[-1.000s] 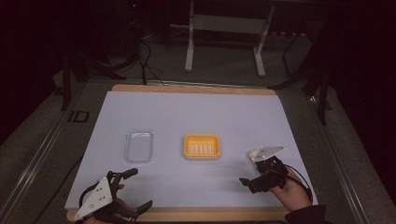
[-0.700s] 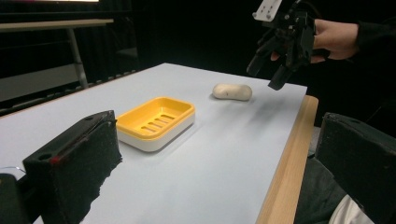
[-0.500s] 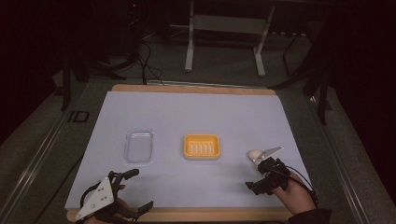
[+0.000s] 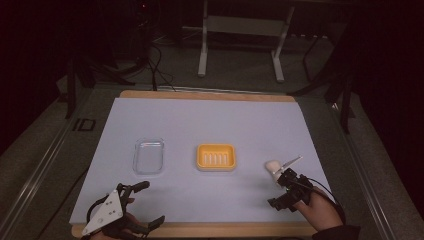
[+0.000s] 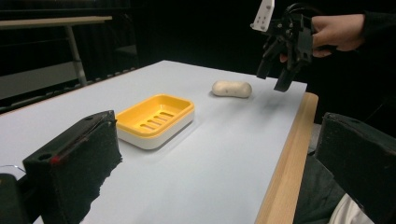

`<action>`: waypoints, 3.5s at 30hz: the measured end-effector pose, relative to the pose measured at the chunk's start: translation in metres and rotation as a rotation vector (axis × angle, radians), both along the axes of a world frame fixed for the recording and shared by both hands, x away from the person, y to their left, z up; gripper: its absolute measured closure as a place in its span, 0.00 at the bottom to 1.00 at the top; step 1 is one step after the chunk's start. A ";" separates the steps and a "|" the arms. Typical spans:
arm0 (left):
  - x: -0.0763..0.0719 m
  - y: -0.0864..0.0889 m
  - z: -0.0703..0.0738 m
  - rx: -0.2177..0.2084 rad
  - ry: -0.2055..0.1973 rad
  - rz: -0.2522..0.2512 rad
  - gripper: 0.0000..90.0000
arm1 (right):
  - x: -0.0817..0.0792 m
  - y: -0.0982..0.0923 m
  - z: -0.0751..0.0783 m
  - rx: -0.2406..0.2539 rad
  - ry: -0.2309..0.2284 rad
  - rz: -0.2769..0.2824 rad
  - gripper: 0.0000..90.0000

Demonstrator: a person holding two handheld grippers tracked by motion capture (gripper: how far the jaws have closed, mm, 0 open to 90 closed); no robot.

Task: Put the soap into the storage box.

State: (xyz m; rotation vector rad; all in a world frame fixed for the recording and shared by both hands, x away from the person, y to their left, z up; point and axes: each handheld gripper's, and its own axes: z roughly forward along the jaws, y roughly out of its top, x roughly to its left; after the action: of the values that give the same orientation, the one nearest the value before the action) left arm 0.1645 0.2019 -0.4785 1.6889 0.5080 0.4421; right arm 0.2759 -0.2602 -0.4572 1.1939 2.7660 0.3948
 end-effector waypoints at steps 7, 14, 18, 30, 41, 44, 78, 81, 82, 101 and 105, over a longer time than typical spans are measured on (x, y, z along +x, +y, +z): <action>0.000 0.000 0.000 0.003 0.001 -0.002 0.00 | 0.003 -0.005 0.000 -0.025 0.047 -0.040 0.18; 0.000 -0.001 0.000 0.006 0.004 -0.001 0.00 | 0.009 -0.009 -0.003 -0.090 0.102 -0.055 0.18; 0.000 -0.001 0.000 0.012 0.001 0.001 0.00 | 0.012 -0.013 -0.004 -0.117 0.125 -0.084 0.18; 0.000 -0.001 -0.001 0.015 0.002 0.005 0.00 | 0.027 -0.032 -0.017 -0.143 0.224 -0.134 0.18; 0.000 -0.002 -0.001 0.019 0.002 0.001 0.00 | 0.044 -0.032 -0.016 -0.104 0.197 -0.162 0.18; 0.000 -0.002 -0.001 0.021 0.002 0.000 0.00 | 0.048 -0.031 -0.015 -0.070 0.161 -0.174 0.17; 0.000 -0.004 -0.001 0.029 0.003 -0.006 0.00 | 0.084 -0.015 -0.023 0.025 -0.029 -0.212 0.28; 0.000 -0.004 -0.001 0.031 0.002 -0.009 0.00 | 0.085 -0.015 -0.025 0.031 -0.048 -0.224 0.30; 0.000 -0.004 -0.001 0.031 0.001 -0.009 0.00 | 0.085 -0.015 -0.026 0.031 -0.049 -0.223 0.30; -0.001 -0.004 -0.001 0.036 0.004 -0.001 0.00 | 0.082 -0.014 -0.046 0.006 -0.068 -0.219 0.47; 0.000 -0.005 -0.002 0.041 0.005 -0.004 0.00 | 0.079 -0.016 -0.047 0.029 -0.082 -0.188 0.53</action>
State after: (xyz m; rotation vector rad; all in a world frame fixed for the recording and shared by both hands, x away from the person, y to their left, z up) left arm 0.1640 0.1970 -0.4803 1.7307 0.5017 0.4485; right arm 0.3548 -0.2758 -0.5040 1.3963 2.5603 0.4542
